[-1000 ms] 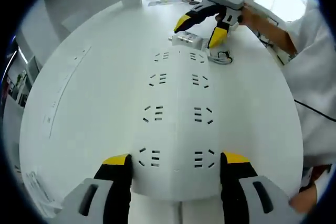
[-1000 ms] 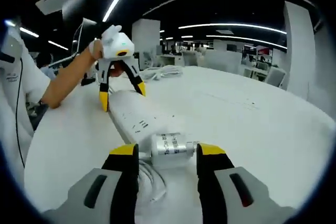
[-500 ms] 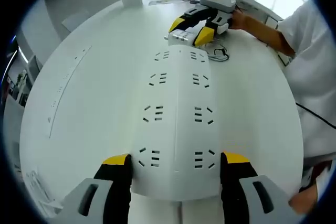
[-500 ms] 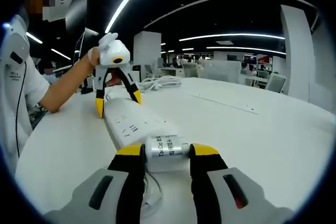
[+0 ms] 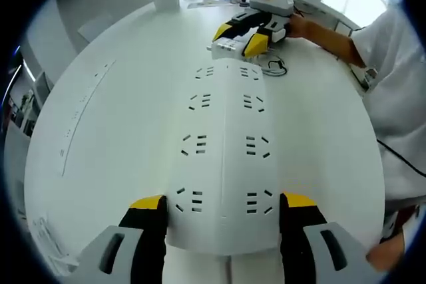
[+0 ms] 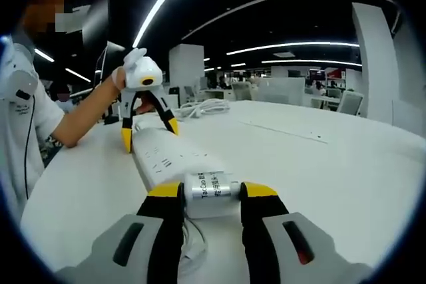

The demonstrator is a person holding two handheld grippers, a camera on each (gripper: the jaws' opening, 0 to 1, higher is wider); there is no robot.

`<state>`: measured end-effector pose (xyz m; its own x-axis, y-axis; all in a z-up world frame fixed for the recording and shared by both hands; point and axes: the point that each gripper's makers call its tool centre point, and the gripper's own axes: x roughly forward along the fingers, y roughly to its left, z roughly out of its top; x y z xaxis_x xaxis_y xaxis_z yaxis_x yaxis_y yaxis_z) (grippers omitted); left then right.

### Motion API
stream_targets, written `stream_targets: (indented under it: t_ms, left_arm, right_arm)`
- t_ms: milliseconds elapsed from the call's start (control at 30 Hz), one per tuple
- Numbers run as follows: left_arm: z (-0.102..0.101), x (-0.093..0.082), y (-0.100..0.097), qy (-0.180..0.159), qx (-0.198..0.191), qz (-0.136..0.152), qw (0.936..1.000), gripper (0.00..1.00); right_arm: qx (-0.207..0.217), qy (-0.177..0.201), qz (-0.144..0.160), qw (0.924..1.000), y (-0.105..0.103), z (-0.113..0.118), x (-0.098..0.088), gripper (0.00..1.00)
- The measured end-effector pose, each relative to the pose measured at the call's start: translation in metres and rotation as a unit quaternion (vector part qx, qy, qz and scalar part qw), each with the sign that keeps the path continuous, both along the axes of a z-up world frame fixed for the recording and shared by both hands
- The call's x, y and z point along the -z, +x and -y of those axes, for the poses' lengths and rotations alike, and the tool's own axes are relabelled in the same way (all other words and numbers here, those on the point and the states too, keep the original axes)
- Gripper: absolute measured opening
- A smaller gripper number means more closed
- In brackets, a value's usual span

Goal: Straighten the power strip on the desk, plug the charger into it

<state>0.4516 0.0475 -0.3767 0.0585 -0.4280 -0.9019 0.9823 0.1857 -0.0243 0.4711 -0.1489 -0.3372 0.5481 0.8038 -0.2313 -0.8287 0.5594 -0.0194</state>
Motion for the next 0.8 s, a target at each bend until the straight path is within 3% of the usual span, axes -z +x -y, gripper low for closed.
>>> stream_targets:
  t_ms: [167, 267, 433, 800]
  left_arm:
    - [0.0005, -0.0001, -0.0010, 0.000, 0.001, 0.000, 1.0000, 0.69]
    - [0.0014, 0.0001, -0.0014, 0.006, 0.000, 0.001, 1.0000, 0.69]
    - [0.0020, 0.0003, -0.0011, 0.004, -0.001, 0.000, 1.0000, 0.69]
    - [0.0022, 0.0009, -0.0012, -0.003, -0.001, 0.001, 1.0000, 0.69]
  right_arm:
    - [-0.005, 0.002, 0.003, 1.0000, -0.0018, -0.0002, 0.0003, 0.33]
    - [0.011, 0.024, -0.019, 0.9995, 0.0026, 0.0027, 0.0007, 0.33]
    - [0.008, 0.015, -0.007, 0.9998, 0.0013, 0.0023, 0.0019, 0.33]
    - [0.010, 0.020, -0.019, 0.9996, 0.0037, 0.0050, 0.0037, 0.33]
